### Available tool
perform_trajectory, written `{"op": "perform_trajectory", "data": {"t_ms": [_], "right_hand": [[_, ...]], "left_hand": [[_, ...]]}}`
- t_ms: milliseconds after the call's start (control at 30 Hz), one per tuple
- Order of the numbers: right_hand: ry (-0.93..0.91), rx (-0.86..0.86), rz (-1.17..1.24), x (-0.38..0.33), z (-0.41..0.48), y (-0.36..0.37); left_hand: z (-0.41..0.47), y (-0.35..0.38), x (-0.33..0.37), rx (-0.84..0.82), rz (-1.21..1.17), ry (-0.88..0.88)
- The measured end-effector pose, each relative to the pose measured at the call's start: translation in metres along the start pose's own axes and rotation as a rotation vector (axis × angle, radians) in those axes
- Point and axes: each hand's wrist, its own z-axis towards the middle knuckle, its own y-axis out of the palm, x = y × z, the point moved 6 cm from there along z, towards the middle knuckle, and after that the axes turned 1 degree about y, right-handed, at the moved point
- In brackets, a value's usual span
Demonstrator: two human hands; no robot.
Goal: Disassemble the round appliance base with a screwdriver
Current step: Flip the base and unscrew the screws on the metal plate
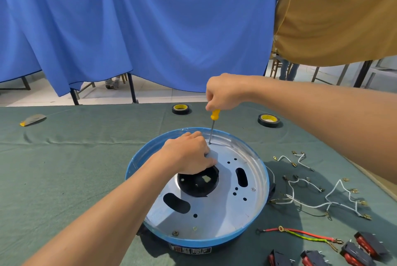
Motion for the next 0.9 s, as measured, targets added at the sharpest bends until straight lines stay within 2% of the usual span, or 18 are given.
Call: {"op": "perform_trajectory", "data": {"t_ms": [133, 233, 333, 433, 533, 700, 900], "right_hand": [[0.032, -0.091, 0.016, -0.0007, -0.0031, 0.0015], [0.018, -0.038, -0.024, -0.0014, -0.0031, -0.0014], [-0.037, -0.006, 0.057, -0.0039, -0.003, -0.0018], [0.003, -0.044, 0.075, -0.0041, -0.0035, 0.0008], [0.021, 0.024, 0.028, -0.006, -0.0052, -0.0035], [0.011, -0.056, 0.08, -0.009, -0.0047, -0.0012], [0.018, -0.006, -0.012, -0.01, -0.0037, -0.0019]], "left_hand": [[-0.001, -0.0006, 0.0002, 0.007, 0.004, -0.009], [-0.0012, -0.0012, 0.0005, 0.009, 0.0, -0.01], [-0.0012, -0.0013, 0.0003, -0.002, 0.005, -0.014], [-0.0001, 0.0004, -0.0001, -0.001, 0.005, -0.014], [0.0013, 0.0016, -0.0008, 0.0, -0.006, -0.013], [0.002, 0.0024, -0.0018, 0.008, 0.001, -0.011], [0.0033, 0.0036, -0.002, 0.003, -0.006, -0.001]]}}
